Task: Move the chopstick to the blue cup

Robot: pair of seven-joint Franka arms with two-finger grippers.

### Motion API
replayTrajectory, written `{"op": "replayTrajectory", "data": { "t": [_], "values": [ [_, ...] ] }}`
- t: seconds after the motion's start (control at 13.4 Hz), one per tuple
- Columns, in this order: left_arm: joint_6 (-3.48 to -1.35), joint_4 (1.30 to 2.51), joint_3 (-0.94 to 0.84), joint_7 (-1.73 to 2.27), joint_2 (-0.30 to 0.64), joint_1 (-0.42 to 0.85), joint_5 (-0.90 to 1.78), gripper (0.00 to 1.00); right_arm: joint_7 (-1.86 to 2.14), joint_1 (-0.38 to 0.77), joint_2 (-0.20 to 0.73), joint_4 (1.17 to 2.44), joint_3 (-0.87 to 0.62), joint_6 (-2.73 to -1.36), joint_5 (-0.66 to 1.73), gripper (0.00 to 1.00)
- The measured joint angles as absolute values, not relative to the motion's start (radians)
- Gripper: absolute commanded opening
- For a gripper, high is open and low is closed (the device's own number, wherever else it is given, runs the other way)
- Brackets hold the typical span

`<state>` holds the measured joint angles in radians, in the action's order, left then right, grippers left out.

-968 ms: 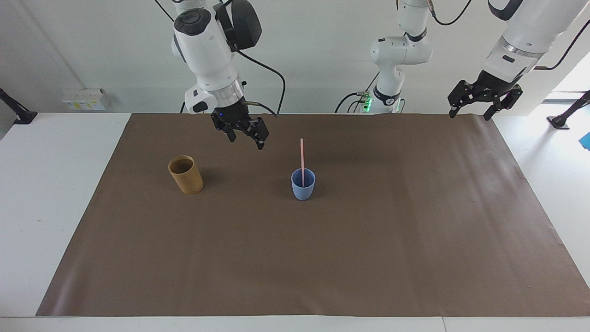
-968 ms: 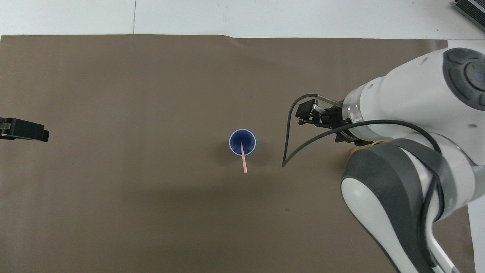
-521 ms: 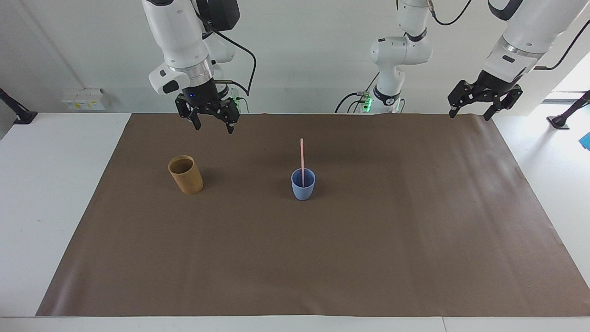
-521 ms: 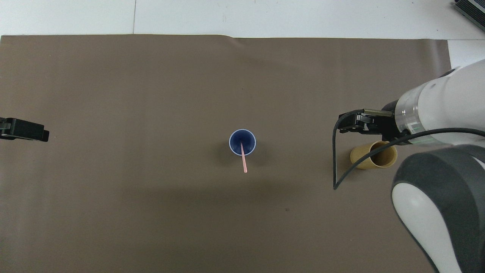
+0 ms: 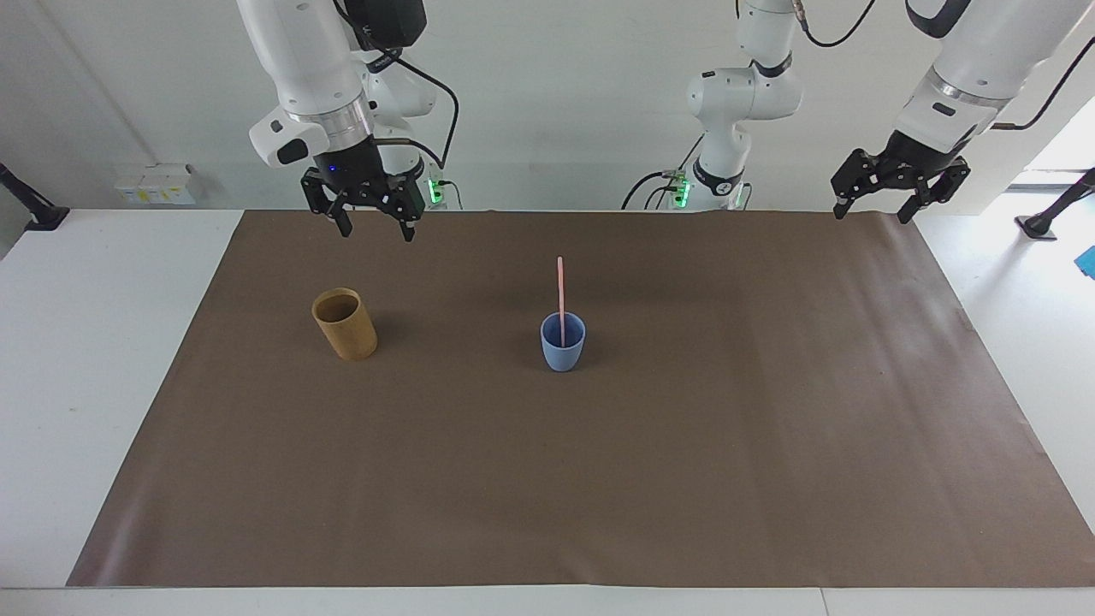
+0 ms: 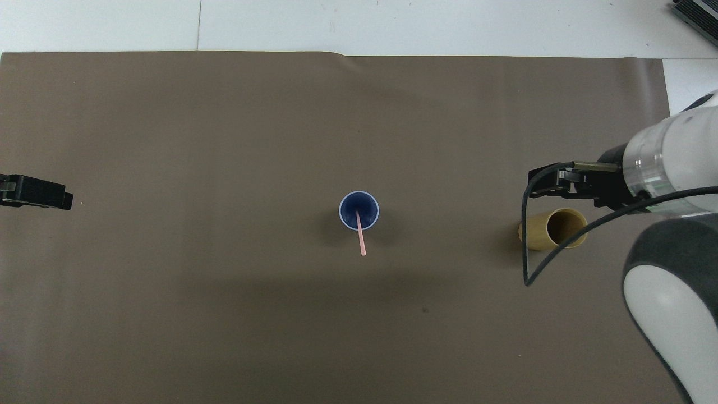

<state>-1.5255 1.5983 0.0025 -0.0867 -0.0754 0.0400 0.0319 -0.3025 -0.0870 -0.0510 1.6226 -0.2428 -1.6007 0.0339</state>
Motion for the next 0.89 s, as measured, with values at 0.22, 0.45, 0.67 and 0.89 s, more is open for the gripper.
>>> {"op": "replayTrajectory", "data": {
  "t": [0.22,0.45,0.67,0.89],
  "values": [
    [-1.526,1.598,0.003,-0.087,-0.075,0.040,0.032,1.00,-0.263,-0.006,-0.074,1.595,-0.116,-1.531,0.026,1.00],
    [-1.526,1.598,0.003,-0.087,-0.075,0.040,0.032,1.00,-0.261,-0.001,-0.077,1.588,-0.105,-1.515,0.017,1.00],
    [-1.526,1.598,0.003,-0.087,-0.075,0.040,0.032,1.00,-0.217,0.003,-0.067,1.553,-0.099,-1.486,-0.001,1.00],
    [-1.526,1.598,0.003,-0.087,-0.075,0.040,0.032,1.00,-0.190,0.003,-0.058,1.544,-0.091,-1.486,-0.001,1.00]
  ]
}}
